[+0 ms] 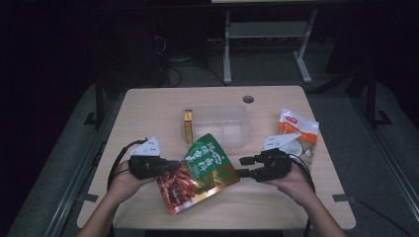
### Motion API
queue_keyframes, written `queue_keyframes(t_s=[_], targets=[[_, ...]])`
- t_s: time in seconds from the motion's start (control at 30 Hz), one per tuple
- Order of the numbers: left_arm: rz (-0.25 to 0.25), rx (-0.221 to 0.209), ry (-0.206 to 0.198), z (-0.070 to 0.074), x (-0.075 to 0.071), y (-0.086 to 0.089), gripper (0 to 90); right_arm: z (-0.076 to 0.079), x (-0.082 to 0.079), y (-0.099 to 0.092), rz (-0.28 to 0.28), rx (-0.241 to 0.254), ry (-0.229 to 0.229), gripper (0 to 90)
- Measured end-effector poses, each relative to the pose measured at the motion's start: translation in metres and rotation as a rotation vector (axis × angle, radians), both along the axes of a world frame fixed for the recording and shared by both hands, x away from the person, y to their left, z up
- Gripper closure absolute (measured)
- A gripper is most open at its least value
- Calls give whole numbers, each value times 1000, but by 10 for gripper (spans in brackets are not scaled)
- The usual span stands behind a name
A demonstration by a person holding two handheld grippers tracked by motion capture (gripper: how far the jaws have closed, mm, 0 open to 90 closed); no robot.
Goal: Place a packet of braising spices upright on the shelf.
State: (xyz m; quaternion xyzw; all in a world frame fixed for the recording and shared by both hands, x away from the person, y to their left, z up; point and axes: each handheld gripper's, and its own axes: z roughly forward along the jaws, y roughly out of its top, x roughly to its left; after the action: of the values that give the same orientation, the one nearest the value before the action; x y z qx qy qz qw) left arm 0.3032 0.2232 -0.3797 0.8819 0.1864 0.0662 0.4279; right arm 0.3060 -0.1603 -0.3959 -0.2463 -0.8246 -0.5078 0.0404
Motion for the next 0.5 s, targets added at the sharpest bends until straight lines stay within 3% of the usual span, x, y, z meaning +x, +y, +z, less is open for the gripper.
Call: queue_keyframes(t_s=[0.27,0.5], targets=[[-47,4,-14,2,1,-12,898,3,15,28,54,-22,2,521],[-74,8,-36,1,2,-20,897,0,27,38,81,-24,19,605]])
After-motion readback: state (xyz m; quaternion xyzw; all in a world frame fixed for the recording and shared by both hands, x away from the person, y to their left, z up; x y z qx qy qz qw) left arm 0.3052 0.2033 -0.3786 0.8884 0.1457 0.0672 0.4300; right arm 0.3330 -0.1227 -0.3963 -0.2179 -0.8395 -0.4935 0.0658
